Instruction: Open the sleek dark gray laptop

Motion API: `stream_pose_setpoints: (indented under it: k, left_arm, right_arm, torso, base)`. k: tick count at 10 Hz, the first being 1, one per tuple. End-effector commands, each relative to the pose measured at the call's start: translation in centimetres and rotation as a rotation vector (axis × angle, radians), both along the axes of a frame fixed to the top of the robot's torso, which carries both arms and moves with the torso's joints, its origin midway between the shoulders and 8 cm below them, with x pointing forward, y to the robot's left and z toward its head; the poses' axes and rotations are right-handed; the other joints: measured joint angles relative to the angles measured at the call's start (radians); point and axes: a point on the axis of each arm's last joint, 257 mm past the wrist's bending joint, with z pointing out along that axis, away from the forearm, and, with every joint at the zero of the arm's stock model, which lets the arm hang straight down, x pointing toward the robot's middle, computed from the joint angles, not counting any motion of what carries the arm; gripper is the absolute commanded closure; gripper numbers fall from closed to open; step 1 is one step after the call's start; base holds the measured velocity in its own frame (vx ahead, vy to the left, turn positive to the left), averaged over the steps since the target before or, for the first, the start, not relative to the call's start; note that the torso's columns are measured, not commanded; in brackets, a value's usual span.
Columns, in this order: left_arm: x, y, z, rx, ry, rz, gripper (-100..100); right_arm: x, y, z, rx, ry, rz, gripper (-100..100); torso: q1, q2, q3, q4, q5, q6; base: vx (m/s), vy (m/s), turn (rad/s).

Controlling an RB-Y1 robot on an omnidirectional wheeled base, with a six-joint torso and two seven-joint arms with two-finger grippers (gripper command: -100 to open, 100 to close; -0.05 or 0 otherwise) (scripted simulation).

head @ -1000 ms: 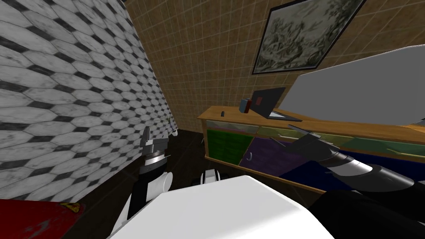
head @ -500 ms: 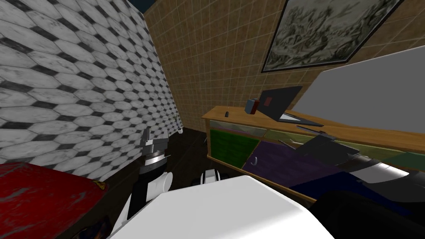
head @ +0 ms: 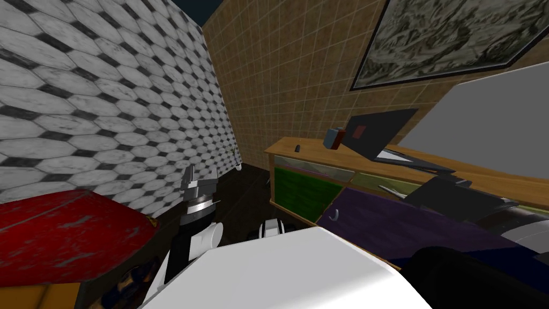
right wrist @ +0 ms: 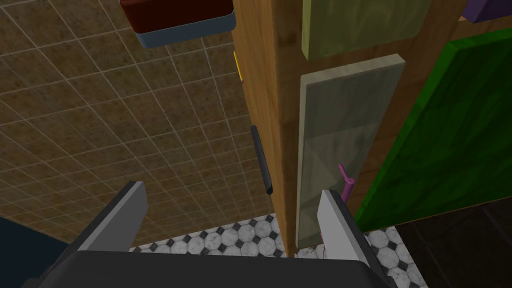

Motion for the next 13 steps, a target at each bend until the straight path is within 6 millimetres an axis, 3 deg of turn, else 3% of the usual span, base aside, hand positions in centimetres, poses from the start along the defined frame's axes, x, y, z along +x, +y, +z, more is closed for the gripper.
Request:
stream_pose_setpoints:
  k: [1, 7, 8, 13]
  left_arm:
    - [0.0, 0.0, 0.0, 0.0, 0.0, 0.0, 0]
    - [0.0, 0.0, 0.0, 0.0, 0.0, 0.0, 0]
    - [0.0, 0.0, 0.0, 0.0, 0.0, 0.0, 0]
    - [0.0, 0.0, 0.0, 0.0, 0.0, 0.0, 0]
  right_arm:
    - [-1.4, -2.2, 0.3, -0.102, 0.059, -0.073, -100]
    - [-6.0, -7.9, 2.0, -0.368, 0.233, -0.269, -100]
    - [-7.3, -9.2, 3.0, -0.436, 0.276, -0.314, -100]
    - [-10.6, -12.3, 5.2, -0.594, 0.392, -0.435, -100]
  torso:
    - [-0.001, -0.001, -0.001, 0.0, 0.0, -0.002]
    - [-0.001, 0.0, 0.0, 0.0, 0.0, -0.001]
    - [-0.001, 0.0, 0.0, 0.0, 0.0, 0.0]
    - [-0.002, 0.0, 0.0, 0.0, 0.0, -0.001]
  base:
    - [-0.001, -0.039, 0.184]
    - [-0.002, -0.056, 0.218]
    - [0.0, -0.052, 0.215]
    - [-0.013, -0.056, 0.205]
